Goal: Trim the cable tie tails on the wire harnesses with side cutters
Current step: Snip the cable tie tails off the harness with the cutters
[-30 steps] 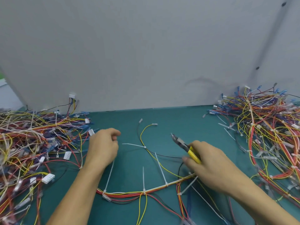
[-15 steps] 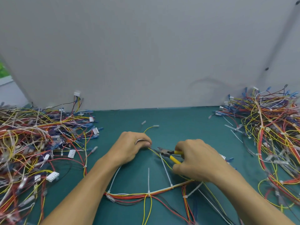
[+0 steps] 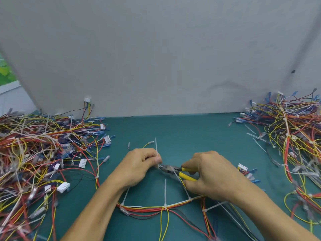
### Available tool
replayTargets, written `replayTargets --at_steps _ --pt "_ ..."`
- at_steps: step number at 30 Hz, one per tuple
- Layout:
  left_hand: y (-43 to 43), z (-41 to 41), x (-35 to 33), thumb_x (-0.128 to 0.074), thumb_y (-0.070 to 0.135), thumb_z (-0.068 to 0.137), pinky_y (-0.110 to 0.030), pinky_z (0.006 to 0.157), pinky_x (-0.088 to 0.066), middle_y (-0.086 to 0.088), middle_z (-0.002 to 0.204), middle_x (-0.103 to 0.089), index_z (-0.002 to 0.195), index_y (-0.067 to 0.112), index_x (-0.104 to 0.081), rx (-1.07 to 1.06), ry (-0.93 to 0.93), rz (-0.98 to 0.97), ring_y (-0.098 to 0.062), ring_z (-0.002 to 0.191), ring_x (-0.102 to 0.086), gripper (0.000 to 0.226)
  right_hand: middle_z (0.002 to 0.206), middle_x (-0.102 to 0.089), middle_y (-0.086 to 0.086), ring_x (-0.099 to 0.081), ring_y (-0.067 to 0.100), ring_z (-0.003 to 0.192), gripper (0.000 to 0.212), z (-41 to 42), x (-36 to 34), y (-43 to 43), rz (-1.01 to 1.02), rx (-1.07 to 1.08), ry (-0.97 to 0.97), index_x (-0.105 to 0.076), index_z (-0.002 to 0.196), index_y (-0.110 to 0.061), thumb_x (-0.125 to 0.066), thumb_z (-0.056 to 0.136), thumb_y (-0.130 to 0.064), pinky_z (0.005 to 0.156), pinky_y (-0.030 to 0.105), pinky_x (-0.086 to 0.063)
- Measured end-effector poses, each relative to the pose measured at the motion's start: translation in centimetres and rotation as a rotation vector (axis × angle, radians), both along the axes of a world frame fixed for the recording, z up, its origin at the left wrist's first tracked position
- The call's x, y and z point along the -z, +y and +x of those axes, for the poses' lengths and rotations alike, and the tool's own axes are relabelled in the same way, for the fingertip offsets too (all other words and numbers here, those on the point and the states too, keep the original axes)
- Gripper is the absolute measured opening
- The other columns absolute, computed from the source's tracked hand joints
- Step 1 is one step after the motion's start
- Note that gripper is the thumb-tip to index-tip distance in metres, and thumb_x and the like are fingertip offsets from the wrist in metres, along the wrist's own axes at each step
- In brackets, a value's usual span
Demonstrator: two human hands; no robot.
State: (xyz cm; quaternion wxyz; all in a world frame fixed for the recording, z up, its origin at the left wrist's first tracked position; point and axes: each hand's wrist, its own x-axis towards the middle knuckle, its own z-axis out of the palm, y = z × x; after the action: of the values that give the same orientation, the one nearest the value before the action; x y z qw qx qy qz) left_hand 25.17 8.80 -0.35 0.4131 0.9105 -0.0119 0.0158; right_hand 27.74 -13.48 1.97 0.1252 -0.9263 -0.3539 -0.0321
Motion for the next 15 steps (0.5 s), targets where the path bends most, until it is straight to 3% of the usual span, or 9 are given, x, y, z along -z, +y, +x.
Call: replayTargets --at_steps 3,8,15 --pt "0.05 0.28 0.08 -0.057 0.023 0.095 -0.029 0.072 -0.043 0.003 0.075 -0.066 0.079 0.019 -0.066 0.009 0.008 0.004 -0.004 0.067 -0.050 0.019 0.078 -0.059 0.003 -0.054 0.025 0.078 0.034 0.04 0.35 0.15 -0.007 0.014 0.009 -0.055 0.079 -0.017 -0.051 0.079 -0.051 0.064 0.033 -0.048" --pt "0.31 0.62 0.24 -0.054 0.021 0.096 -0.012 0.054 -0.033 0.012 0.071 -0.066 0.081 0.018 -0.066 0.021 0.015 -0.029 0.005 0.047 -0.045 0.020 0.076 -0.057 0.003 -0.054 0.025 0.077 0.033 -0.09 0.67 0.41 -0.003 0.030 0.019 -0.052 0.076 -0.017 -0.052 0.079 -0.050 0.062 0.033 -0.047" --pt "0.21 0.77 0.30 -0.054 0.020 0.096 -0.006 0.047 -0.031 0.012 0.069 -0.065 0.082 0.016 -0.067 0.031 0.018 -0.039 0.008 0.043 -0.045 0.020 0.078 -0.056 0.001 -0.054 0.024 0.079 0.033 -0.15 0.68 0.59 -0.014 0.025 0.004 -0.052 0.078 -0.017 -0.051 0.079 -0.050 0.059 0.031 -0.043"
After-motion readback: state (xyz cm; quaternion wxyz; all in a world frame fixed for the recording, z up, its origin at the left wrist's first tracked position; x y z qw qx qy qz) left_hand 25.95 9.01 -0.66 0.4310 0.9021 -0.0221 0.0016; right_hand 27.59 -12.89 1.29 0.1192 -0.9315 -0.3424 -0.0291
